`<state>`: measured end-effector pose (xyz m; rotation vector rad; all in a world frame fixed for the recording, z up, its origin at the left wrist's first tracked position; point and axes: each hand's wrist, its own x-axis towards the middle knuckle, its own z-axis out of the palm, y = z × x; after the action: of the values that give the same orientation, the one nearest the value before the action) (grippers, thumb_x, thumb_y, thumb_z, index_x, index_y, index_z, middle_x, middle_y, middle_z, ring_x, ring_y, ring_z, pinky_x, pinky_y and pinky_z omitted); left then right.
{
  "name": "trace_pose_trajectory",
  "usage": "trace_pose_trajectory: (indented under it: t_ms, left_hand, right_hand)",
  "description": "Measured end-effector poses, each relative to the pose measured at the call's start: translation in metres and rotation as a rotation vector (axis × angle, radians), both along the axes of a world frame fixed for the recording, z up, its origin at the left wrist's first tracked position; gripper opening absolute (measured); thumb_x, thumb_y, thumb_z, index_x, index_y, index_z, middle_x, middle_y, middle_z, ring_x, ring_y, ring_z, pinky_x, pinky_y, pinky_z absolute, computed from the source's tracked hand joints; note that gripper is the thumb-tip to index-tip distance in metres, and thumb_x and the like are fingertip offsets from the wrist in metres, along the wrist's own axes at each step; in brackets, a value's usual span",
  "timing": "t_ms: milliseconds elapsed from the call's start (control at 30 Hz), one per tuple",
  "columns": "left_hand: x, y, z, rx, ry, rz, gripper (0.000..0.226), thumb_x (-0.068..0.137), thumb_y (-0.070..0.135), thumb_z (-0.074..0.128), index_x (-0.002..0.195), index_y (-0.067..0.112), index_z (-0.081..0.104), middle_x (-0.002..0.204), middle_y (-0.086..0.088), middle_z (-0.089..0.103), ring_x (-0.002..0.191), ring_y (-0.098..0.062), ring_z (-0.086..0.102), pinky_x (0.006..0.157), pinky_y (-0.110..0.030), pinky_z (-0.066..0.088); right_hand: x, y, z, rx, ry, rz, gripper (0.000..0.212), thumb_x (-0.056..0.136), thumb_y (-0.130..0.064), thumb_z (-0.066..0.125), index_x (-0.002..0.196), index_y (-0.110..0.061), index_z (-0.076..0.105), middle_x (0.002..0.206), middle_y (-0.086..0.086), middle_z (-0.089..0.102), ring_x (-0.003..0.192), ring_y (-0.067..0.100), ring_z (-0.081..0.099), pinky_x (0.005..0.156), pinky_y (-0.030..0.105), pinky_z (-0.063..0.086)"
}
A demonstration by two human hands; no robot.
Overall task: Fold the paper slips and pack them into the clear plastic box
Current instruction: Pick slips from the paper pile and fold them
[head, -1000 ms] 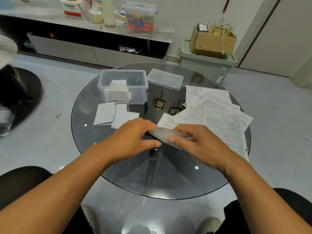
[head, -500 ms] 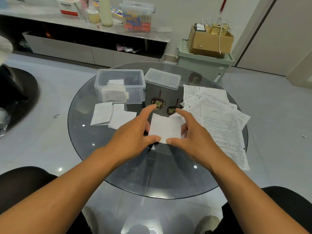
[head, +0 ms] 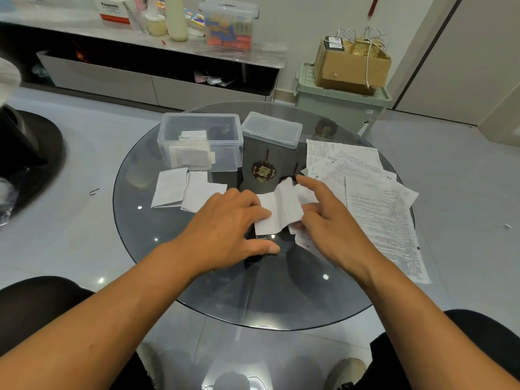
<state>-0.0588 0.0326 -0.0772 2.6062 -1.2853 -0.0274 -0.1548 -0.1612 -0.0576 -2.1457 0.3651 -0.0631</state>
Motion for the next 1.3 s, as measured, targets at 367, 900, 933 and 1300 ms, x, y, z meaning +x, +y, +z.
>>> trace_pose_trajectory:
  t_ms: [367, 900, 933, 1300]
  left_hand:
    - [-0.004, 0.003, 0.005, -0.28, 0.304, 0.048, 0.086, 0.079, 0.05, 0.081, 0.145, 0.047, 0.026, 0.121, 0.015, 0.051, 0.104, -0.006, 0.055, 0.089, -0.024, 0.049]
    - [-0.008, 0.002, 0.004, -0.463, 0.559, 0.129, 0.017, 0.098, 0.053, 0.051, 0.101, 0.038, 0.06, 0.08, 0.008, 0.067, 0.077, -0.007, 0.064, 0.072, -0.029, 0.052]
    - [-0.008, 0.002, 0.005, -0.46, 0.579, 0.144, 0.025, 0.095, 0.059, 0.049, 0.111, 0.04, 0.057, 0.083, 0.008, 0.067, 0.079, -0.007, 0.064, 0.073, -0.028, 0.053]
    - [-0.005, -0.009, -0.005, -0.279, 0.294, 0.177, 0.032, 0.096, 0.041, 0.063, 0.126, 0.042, 0.052, 0.102, 0.013, 0.06, 0.092, -0.012, 0.058, 0.074, -0.032, 0.048]
  right_hand:
    - [-0.001, 0.006, -0.011, -0.321, -0.062, 0.206, 0.059, 0.1, -0.015, 0.054, 0.144, -0.052, 0.041, 0.117, -0.026, 0.07, 0.124, 0.015, 0.057, 0.112, 0.048, 0.041]
    - [0.004, 0.005, -0.02, -0.177, -0.09, 0.043, 0.02, 0.091, -0.038, 0.075, 0.11, -0.039, 0.072, 0.087, -0.018, 0.072, 0.089, 0.007, 0.065, 0.088, 0.043, 0.055]
    - [0.005, 0.005, -0.02, -0.151, -0.08, 0.025, 0.021, 0.091, -0.036, 0.075, 0.112, -0.039, 0.07, 0.085, -0.016, 0.073, 0.087, 0.005, 0.067, 0.087, 0.04, 0.056]
    - [0.014, 0.012, -0.031, -0.171, -0.03, -0.061, 0.033, 0.088, -0.047, 0.073, 0.116, -0.043, 0.057, 0.079, -0.02, 0.065, 0.088, 0.013, 0.063, 0.094, 0.049, 0.051]
